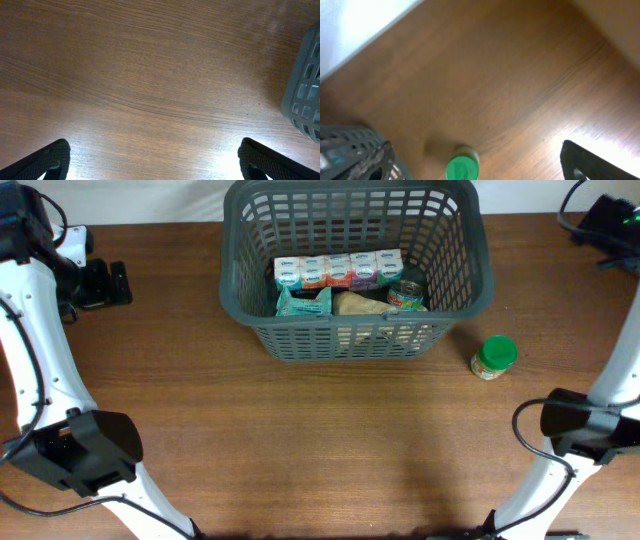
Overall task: Pack container
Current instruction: 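Move the right gripper down around the green-lidded jar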
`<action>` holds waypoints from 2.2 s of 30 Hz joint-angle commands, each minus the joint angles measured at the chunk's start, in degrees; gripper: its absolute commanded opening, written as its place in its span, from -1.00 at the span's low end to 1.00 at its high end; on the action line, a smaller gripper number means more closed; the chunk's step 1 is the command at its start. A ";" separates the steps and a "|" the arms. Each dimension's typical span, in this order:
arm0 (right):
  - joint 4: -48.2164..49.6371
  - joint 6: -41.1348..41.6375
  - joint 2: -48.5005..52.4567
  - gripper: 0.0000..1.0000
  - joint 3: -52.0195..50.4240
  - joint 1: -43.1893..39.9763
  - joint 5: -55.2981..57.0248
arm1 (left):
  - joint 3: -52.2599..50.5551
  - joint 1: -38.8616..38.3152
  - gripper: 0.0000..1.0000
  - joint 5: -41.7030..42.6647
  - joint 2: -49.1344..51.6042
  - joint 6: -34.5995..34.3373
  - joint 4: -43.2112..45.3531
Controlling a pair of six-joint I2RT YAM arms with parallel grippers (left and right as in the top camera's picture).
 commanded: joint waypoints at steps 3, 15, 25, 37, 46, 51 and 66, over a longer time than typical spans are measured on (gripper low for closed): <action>3.93 1.51 1.27 0.98 -14.21 2.40 -2.12 | -0.48 0.33 0.98 0.42 -0.17 -0.70 -0.02; 13.62 -5.46 1.27 0.98 -37.59 4.13 -11.96 | -0.48 0.33 0.98 0.42 -0.17 -0.70 -0.02; 13.11 -6.93 1.27 0.98 -44.46 8.24 -12.55 | -0.48 0.33 0.98 0.42 -0.17 -0.70 -0.02; 15.45 -6.93 1.27 0.97 -49.92 8.07 -12.31 | -0.48 0.33 0.98 0.42 -0.17 -0.70 -0.02; 17.07 -6.88 1.27 0.98 -53.42 7.37 -12.31 | -0.48 0.33 0.98 0.42 -0.17 -0.70 -0.02; 18.16 -6.88 1.27 0.98 -53.59 6.47 -11.87 | -0.48 0.33 0.98 0.42 -0.17 -0.70 -0.02; 21.97 -8.22 1.27 0.98 -58.40 5.25 -12.55 | -0.48 0.33 0.98 0.42 -0.17 -0.70 0.00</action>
